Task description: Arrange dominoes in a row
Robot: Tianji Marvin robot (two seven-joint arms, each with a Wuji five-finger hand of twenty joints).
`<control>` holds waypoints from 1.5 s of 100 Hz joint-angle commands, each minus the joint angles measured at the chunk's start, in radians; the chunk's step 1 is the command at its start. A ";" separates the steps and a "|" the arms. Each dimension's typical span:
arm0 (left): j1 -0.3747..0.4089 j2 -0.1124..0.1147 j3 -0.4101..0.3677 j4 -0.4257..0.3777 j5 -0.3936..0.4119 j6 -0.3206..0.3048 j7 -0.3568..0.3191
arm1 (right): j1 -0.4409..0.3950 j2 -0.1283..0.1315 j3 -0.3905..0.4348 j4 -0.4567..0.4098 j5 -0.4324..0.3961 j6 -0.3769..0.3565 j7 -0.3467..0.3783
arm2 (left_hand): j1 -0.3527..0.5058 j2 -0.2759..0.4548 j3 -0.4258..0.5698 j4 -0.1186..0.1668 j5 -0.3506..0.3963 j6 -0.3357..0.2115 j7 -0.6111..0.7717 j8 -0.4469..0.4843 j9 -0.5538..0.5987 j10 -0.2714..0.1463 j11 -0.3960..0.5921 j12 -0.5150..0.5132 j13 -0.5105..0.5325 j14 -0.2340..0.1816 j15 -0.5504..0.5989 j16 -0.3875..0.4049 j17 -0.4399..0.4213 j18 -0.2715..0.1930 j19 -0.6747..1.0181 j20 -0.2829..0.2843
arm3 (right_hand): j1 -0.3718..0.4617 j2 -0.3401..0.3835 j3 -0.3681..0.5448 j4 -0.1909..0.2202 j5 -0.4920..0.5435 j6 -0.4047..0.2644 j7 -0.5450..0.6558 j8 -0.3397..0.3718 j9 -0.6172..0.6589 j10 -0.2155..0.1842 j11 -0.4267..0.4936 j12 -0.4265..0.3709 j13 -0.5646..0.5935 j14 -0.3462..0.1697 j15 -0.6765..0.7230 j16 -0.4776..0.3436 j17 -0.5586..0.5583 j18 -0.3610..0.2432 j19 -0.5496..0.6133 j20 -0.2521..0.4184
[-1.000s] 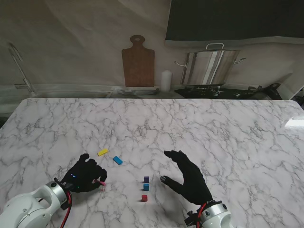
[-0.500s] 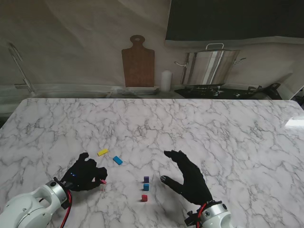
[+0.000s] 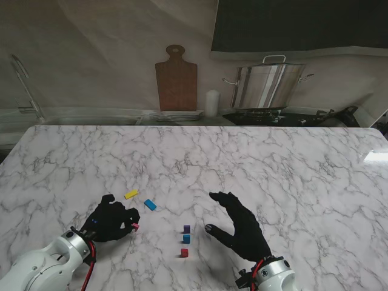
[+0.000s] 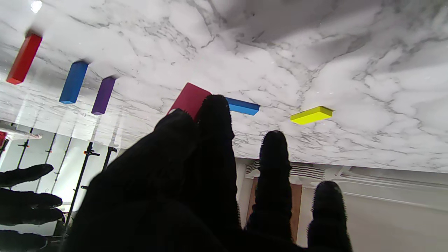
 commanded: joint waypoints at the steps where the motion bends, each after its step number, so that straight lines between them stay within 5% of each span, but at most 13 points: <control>1: -0.002 -0.009 0.014 0.001 -0.016 0.016 -0.003 | -0.005 -0.002 -0.001 0.000 0.000 0.000 -0.001 | 0.034 0.017 0.010 0.013 -0.002 0.006 0.067 -0.005 0.018 0.006 0.020 -0.014 -0.002 0.013 0.005 -0.003 -0.021 0.028 0.018 0.020 | 0.002 0.017 -0.016 -0.013 -0.027 -0.026 0.020 -0.021 -0.020 -0.006 0.016 -0.004 0.006 -0.010 -0.009 0.002 -0.007 -0.025 0.013 -0.001; 42: -0.080 -0.024 0.121 0.027 -0.114 0.123 0.029 | -0.005 -0.002 0.001 0.000 0.004 -0.001 0.000 | 0.077 0.060 -0.079 0.030 0.006 0.032 0.056 -0.047 -0.023 0.028 0.045 -0.055 -0.024 0.015 0.019 0.003 -0.029 0.031 0.006 0.026 | 0.002 0.018 -0.016 -0.013 -0.026 -0.026 0.020 -0.022 -0.020 -0.006 0.017 -0.004 0.006 -0.010 -0.009 0.002 -0.007 -0.025 0.012 0.000; 108: -0.295 -0.052 0.396 0.142 -0.261 0.313 0.065 | -0.009 -0.003 0.008 0.000 0.009 -0.007 0.001 | 0.126 0.101 -0.123 0.043 -0.049 0.043 0.085 -0.045 -0.095 0.047 0.027 -0.045 -0.078 0.016 0.035 0.015 -0.043 0.025 0.000 0.036 | 0.001 0.019 -0.017 -0.013 -0.025 -0.024 0.022 -0.023 -0.020 -0.006 0.017 -0.004 0.006 -0.010 -0.009 0.002 -0.007 -0.025 0.012 0.001; 150: -0.355 -0.070 0.504 0.202 -0.325 0.369 0.097 | -0.011 -0.004 0.011 -0.001 0.013 -0.008 -0.002 | 0.178 0.131 -0.189 0.054 -0.074 0.042 0.114 -0.071 -0.164 0.063 0.041 0.028 -0.126 0.029 0.046 0.028 -0.054 0.030 -0.028 0.044 | 0.002 0.019 -0.017 -0.013 -0.025 -0.024 0.023 -0.024 -0.020 -0.008 0.017 -0.005 0.006 -0.010 -0.009 0.002 -0.007 -0.025 0.011 0.001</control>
